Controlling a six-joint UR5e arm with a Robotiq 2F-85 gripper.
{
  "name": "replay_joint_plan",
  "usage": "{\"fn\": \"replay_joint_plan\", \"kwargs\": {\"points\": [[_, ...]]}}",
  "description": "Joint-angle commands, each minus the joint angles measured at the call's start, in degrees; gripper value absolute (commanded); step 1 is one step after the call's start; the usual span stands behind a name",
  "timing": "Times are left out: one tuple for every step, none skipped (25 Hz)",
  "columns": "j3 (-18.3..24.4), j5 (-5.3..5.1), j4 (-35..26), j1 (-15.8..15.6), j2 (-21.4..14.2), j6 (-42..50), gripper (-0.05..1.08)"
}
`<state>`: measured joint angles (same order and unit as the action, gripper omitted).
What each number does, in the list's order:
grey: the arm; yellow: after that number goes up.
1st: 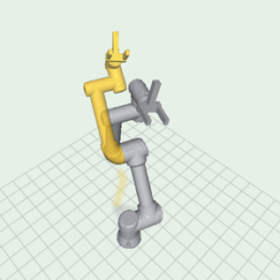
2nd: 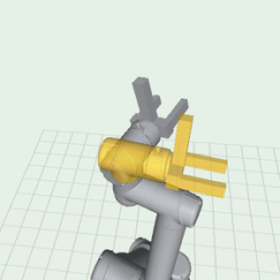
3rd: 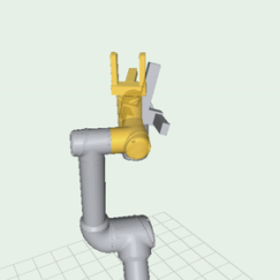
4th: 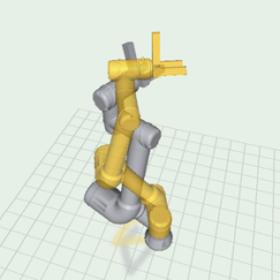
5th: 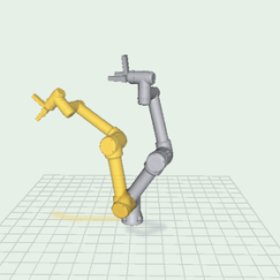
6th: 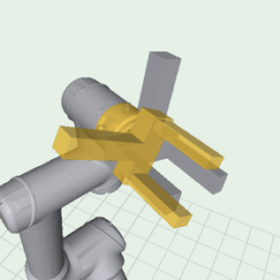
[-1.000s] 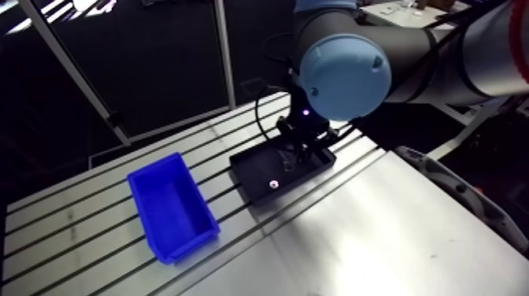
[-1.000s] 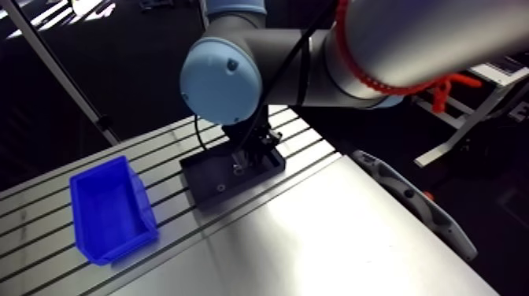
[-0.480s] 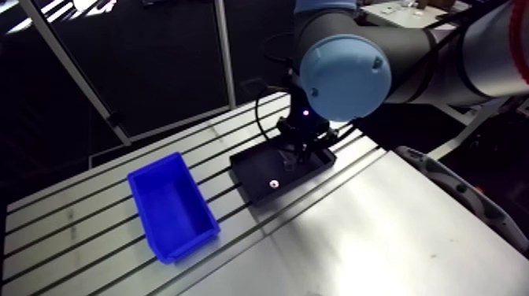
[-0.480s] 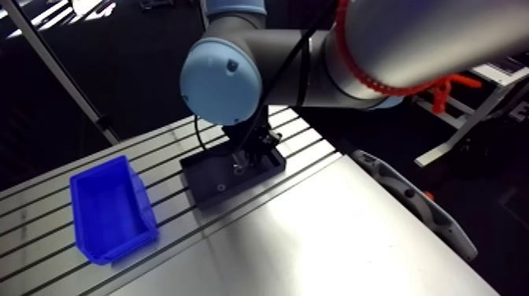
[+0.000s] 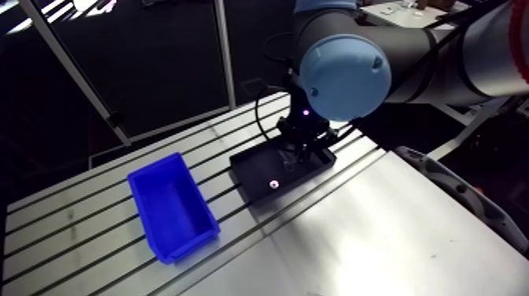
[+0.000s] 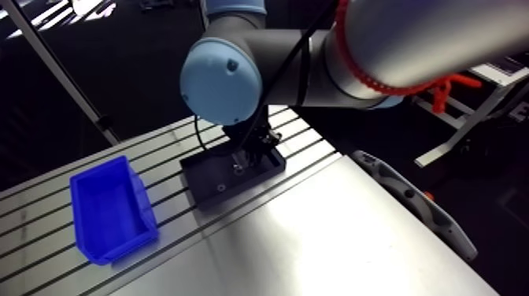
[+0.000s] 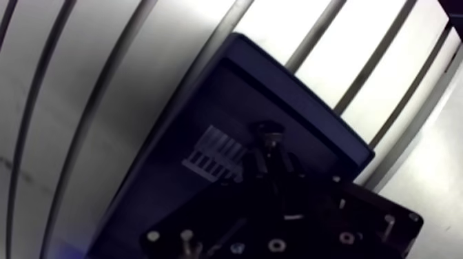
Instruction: Pick up the M10 bolt from the tray and put it into the blue bin.
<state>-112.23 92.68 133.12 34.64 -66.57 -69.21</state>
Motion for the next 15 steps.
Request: {"fn": "replay_joint_plan", "kwargs": {"points": [[0.03, 0.0, 0.0, 0.0, -0.26, 0.0, 0.93], [0.12, 0.0, -0.09, 0.0, -0.35, 0.0, 0.95], [0.12, 0.0, -0.09, 0.0, -0.44, 0.0, 0.99], [0.21, 0.0, -0.09, 0.0, -0.52, 0.09, 1.01], [0.21, 0.09, -0.09, -0.09, -0.61, 0.18, 1.02], [0.21, 0.09, -0.17, -0.18, -0.88, 0.18, 1.03], [0.21, 0.09, -0.17, -0.26, -1.23, 0.18, 1.05], [0.21, 0.0, -0.17, -0.35, -1.67, 0.18, 1.06], [0.3, -0.17, -0.35, -0.35, -2.02, 0.09, 1.07], [0.3, -0.17, -0.44, -0.44, -2.63, 0.09, 1.07], [0.47, -0.26, -0.7, -0.62, -3.16, 0.09, 1.07], [0.74, -0.26, -1.05, -0.62, -3.86, 0.0, 1.07], [1.09, -0.17, -1.76, -0.62, -4.92, 0.0, 1.07], [1.62, -0.17, -2.63, -0.62, -5.89, 0.0, 1.07], [2.23, -0.17, -3.95, -0.62, -6.68, -0.09, 1.06]]}}
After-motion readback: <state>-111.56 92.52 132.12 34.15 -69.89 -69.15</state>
